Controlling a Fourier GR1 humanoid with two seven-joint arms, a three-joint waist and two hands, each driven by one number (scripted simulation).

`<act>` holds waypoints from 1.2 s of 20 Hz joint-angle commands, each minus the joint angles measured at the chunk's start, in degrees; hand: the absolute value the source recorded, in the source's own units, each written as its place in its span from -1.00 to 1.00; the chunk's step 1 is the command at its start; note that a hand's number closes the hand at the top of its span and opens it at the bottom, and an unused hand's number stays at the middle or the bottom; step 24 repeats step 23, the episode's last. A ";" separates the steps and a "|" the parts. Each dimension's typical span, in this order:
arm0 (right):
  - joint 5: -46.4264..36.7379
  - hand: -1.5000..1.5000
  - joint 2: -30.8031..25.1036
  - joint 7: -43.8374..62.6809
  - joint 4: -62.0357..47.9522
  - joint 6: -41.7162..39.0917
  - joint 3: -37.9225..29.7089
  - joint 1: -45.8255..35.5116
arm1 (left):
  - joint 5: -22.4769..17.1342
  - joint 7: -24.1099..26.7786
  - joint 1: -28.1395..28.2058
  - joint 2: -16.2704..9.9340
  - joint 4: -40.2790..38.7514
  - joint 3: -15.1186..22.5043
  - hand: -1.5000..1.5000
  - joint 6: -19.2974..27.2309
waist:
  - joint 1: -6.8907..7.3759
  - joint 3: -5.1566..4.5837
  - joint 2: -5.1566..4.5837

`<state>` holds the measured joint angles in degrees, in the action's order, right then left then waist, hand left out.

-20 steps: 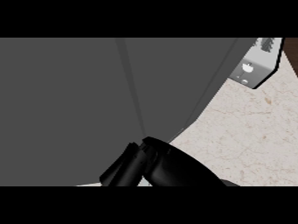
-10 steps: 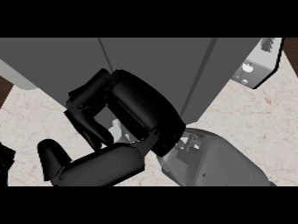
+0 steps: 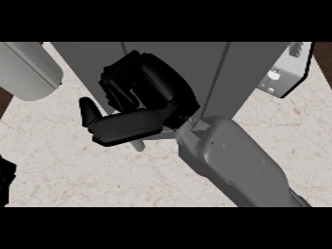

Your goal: Pick up the wine, place it into the cabinet and close the cabinet

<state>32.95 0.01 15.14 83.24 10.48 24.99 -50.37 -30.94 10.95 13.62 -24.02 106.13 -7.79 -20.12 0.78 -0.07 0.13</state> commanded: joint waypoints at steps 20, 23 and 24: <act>-1.72 1.00 -6.92 -11.04 -22.57 -14.76 -12.22 -2.58 | 0.07 -1.86 -3.82 0.62 -2.33 -1.32 1.00 -1.89 | 0.61 -0.02 -1.12; -1.02 1.00 -7.34 -10.25 -21.98 -14.87 -12.81 -2.33 | 1.37 -2.38 -1.86 1.82 0.18 -0.11 1.00 -0.75 | 0.74 0.06 -0.65; -1.02 1.00 -7.34 -10.25 -21.98 -14.87 -12.81 -2.33 | 1.37 -2.38 -1.86 1.82 0.18 -0.11 1.00 -0.75 | 0.74 0.06 -0.65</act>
